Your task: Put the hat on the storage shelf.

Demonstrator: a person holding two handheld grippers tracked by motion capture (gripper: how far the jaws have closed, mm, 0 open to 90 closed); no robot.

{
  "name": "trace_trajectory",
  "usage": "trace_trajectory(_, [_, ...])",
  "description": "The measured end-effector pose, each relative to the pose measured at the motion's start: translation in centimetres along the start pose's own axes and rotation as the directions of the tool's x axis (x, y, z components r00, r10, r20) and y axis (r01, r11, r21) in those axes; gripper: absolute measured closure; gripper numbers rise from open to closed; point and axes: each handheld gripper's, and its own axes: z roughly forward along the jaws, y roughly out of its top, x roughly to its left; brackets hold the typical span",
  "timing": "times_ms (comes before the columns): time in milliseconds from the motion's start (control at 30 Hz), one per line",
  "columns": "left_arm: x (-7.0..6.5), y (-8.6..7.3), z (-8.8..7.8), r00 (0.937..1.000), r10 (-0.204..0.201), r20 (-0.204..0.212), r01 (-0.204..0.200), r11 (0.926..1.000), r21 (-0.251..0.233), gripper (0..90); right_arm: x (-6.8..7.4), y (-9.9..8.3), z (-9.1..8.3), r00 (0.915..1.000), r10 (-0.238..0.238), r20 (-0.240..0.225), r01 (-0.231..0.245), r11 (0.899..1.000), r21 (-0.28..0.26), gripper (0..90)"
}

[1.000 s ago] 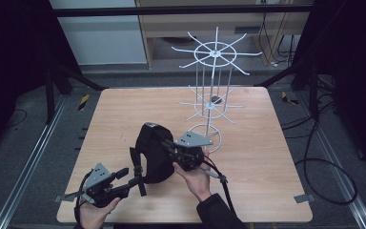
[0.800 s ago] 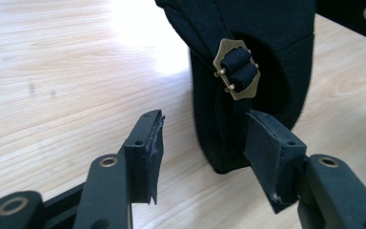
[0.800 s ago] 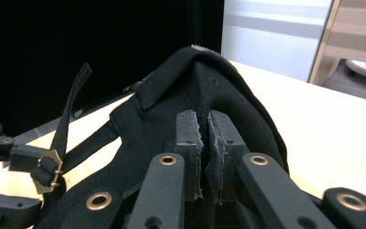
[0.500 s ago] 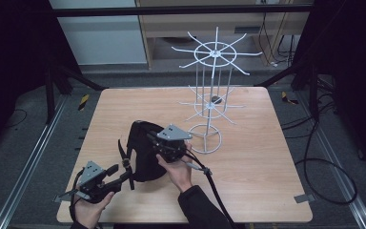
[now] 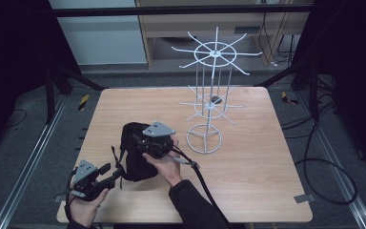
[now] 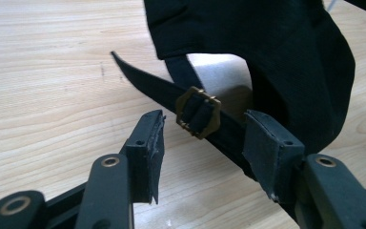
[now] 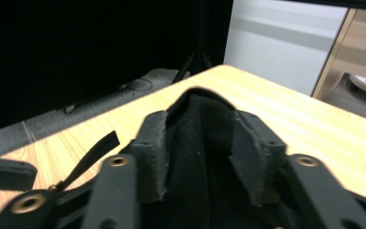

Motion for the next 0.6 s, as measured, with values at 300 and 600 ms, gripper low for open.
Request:
trace_trajectory(300, [0.8,0.3,-0.6,0.9997,-0.021,-0.012,0.021,0.9994,-0.027,48.0,0.3,0.5,-0.5,0.9996,-0.023,-0.016,0.023,1.0,-0.003,43.8])
trace_trajectory(600, [1.2,2.2,-0.8,0.9993,0.019,0.033,-0.018,0.9996,-0.022,43.1,-0.9,-0.1,-5.4,0.9996,-0.023,-0.018,0.023,0.999,0.027,39.8])
